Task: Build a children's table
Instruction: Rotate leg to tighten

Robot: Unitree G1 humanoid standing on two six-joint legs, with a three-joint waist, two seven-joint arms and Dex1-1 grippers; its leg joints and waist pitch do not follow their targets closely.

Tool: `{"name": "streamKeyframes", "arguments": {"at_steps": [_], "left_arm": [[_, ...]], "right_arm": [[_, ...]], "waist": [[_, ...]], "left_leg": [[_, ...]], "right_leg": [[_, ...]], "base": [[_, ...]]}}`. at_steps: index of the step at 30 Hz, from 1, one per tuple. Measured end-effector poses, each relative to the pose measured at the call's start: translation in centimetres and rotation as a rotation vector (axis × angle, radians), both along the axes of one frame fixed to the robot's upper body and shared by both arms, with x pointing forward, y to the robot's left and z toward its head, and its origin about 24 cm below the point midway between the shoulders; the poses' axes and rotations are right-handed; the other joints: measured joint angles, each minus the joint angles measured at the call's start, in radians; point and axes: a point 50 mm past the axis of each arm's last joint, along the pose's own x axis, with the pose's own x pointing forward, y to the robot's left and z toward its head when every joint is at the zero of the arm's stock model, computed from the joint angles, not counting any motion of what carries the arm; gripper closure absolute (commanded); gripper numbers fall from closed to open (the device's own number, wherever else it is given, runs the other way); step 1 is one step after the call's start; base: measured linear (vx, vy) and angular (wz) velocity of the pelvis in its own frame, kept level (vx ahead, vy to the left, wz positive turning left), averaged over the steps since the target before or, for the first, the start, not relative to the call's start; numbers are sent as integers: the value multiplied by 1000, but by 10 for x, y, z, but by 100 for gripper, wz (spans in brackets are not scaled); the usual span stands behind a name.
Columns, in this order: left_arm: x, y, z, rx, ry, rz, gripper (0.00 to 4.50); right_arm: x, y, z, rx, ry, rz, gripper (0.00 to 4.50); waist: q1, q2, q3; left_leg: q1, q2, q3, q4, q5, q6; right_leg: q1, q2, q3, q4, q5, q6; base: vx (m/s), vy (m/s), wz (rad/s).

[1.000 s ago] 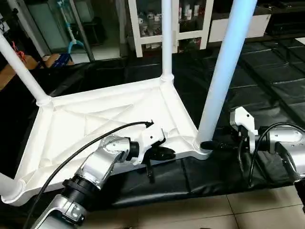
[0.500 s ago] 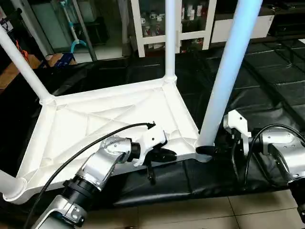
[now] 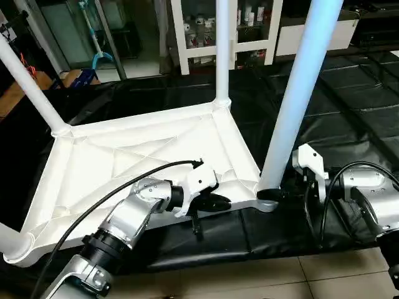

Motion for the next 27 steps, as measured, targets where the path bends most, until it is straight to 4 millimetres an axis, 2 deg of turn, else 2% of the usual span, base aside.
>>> {"name": "streamKeyframes", "arguments": {"at_steps": [6,9,15,17,19,24,27], "left_arm": [[0,2,0,1,2,10,450],[5,4,-1,13,-9,66,450],[23,-4,-2,33,-56,251,450],[28,-11,-3,28,-58,311,450],[32,-18,-4,23,-51,364,450],[38,-31,-5,3,-35,462,450],[39,-35,-5,0,-31,475,450]], "right_arm": [[1,3,-2,12,-7,-19,250],[7,9,-8,31,-43,-101,251],[23,25,-18,41,-127,-378,252],[28,33,-22,53,-138,-489,252],[31,43,-26,65,-148,-586,252],[38,60,-31,58,-190,-810,252],[39,67,-32,65,-202,-873,253]], "waist": [[-1,0,0],[-12,-1,0],[-51,-2,1],[-62,-4,2],[-71,-2,3],[-109,-1,6],[-117,1,8]], "left_leg": [[0,0,0,0,0,0],[1,0,0,-1,0,0],[2,-1,-1,-1,0,0],[2,-2,-3,-1,0,-1],[2,-2,-7,-2,0,-1],[2,-7,-8,-23,0,-1],[2,-7,-8,-36,-1,-1]], "right_leg": [[0,0,0,0,0,0],[-1,0,0,0,-1,2],[-1,-1,0,-3,-14,22],[-5,-1,-1,-5,-21,33],[-2,-1,-5,-10,-25,38],[5,-1,-17,-27,-35,35],[5,-5,-31,-36,-40,34]], "base": [[0,0,0],[0,0,0],[-36,6,-1],[-65,10,1],[-68,13,-2],[-10,3,0],[0,0,0]]}}
